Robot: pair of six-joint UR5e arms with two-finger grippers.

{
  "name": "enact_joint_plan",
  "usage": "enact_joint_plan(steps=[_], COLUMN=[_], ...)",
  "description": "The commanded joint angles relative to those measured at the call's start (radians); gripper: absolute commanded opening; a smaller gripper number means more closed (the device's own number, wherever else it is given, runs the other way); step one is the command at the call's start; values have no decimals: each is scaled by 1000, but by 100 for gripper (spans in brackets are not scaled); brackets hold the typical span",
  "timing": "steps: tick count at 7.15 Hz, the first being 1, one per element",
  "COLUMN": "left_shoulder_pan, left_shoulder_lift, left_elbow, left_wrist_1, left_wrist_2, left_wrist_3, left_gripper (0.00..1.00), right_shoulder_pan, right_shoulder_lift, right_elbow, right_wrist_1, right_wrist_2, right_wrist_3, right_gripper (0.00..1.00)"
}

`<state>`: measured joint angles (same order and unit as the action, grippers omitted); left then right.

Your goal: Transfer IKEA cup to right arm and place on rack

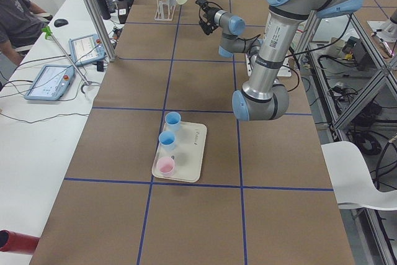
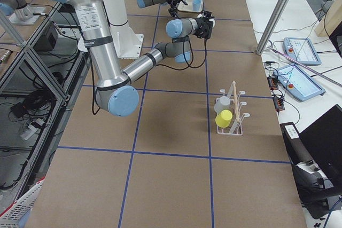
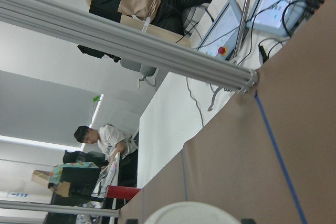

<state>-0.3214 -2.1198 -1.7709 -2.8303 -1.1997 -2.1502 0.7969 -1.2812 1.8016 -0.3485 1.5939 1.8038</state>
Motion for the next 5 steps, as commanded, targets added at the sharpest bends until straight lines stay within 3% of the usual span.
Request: enact_joint_plan(steps=[1, 2, 3, 4, 5], left_shoulder_pan=[-27, -50, -77, -112, -154], left_shoulder_lift=[31, 31, 31, 31, 37], left_elbow=[-100, -155, -203, -228, -237], left_wrist_1=[262, 463, 650, 746, 794], left_wrist_2=[-7, -36, -67, -102, -168], left_wrist_3=[191, 196, 199, 201, 237], left_gripper=[100, 100, 100, 100, 100], right_shoulder_pan=[16, 19, 18, 12, -1], right_shoulder_lift=[-53, -55, -58, -56, -61], right_elbow=[7, 15, 48, 83, 82], right_wrist_1=[-111, -194, -349, -524, -599], right_wrist_2=[-134, -220, -338, -451, -554], right_wrist_3=[-235, -289, -382, -485, -497], right_gripper=[0, 0, 0, 0, 0])
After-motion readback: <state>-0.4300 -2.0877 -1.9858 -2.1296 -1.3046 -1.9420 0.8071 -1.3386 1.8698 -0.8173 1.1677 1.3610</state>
